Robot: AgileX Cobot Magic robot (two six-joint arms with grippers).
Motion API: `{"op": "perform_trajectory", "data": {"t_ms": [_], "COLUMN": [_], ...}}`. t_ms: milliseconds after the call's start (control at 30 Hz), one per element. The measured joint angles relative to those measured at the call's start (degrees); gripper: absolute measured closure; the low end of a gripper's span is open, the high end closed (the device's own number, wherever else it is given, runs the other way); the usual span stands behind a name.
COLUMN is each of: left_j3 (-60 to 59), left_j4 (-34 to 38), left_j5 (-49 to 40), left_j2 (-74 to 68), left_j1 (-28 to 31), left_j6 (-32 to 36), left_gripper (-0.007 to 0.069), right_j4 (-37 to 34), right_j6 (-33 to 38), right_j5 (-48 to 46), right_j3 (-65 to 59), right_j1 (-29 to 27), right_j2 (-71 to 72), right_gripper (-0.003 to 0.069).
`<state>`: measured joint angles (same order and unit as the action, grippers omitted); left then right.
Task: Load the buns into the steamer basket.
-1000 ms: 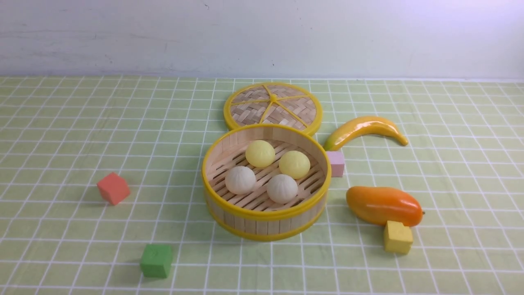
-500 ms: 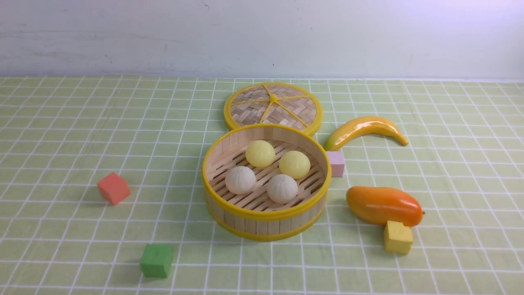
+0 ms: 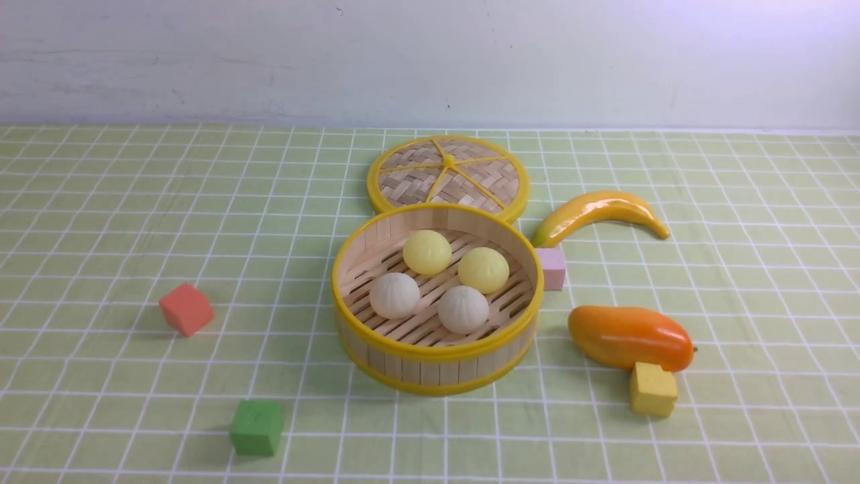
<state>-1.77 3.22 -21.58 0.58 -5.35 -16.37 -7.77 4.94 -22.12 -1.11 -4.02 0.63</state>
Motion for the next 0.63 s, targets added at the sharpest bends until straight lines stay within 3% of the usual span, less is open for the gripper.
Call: {"op": "perform_trajectory", "data": {"t_ms": [633], "left_j3": [0.0], "left_j4": [0.1], "left_j5": [0.0], "left_j2": [0.0], "left_j1": [0.0], "left_j6": [0.0], "left_gripper": [0.0629], "right_j4": [0.0], "right_j6": [0.0], "right_j5": [0.0], "right_j3": [0.0], "right_j1": [0.0], "right_j2": [0.0], "right_gripper": [0.0571]}}
